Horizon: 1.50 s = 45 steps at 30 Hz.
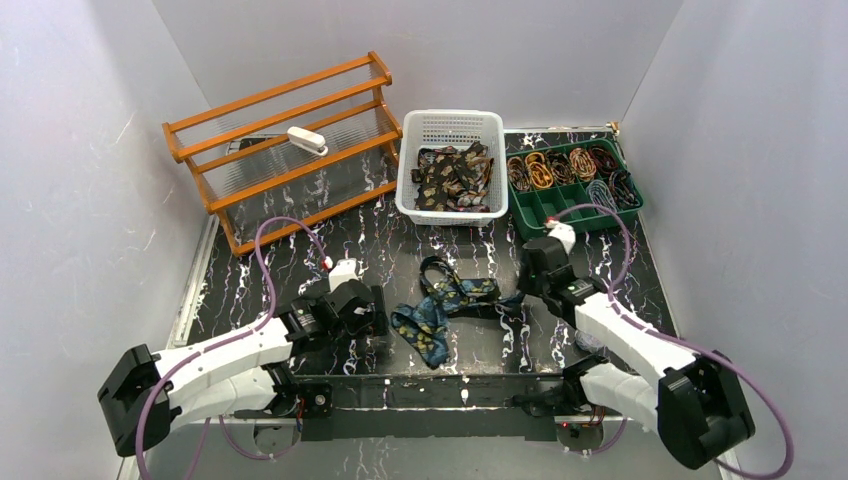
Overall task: Roll the ties
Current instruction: Flatten out the tie at the center of the board.
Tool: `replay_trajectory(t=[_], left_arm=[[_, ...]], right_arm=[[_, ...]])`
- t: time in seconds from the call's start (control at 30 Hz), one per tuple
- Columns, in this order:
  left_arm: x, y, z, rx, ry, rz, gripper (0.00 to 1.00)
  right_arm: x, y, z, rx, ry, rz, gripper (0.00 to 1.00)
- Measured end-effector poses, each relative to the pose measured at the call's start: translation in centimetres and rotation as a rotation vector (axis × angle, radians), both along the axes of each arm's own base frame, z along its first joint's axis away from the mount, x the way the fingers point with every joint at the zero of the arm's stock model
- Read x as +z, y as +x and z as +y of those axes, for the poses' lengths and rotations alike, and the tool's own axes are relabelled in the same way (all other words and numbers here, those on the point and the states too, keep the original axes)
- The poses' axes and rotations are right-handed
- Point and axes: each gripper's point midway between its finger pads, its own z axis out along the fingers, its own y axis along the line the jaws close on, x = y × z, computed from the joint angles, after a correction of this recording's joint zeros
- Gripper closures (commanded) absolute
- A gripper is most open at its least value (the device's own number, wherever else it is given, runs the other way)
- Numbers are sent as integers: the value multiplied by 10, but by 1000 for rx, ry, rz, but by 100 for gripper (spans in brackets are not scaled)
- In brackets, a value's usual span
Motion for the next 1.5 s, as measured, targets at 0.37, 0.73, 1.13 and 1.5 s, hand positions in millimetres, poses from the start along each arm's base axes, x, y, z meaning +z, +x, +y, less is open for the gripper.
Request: replay_trajectory(t=[0.37,0.73,1.13,1.5], left_arm=[[1,-4,-7,-53,-40,-2,2],[-11,10,-57,-294,24,1,6],[-24,19,-92,-607,166,-18,56],[9,12,-106,-690,43,-93,92]], right_arm=[[15,-9,-25,-112,69,66,17],[64,2,53,292,299,-14,19],[68,-1,52,409,222,-69,17],[54,-6,56,419,232,-9,18]])
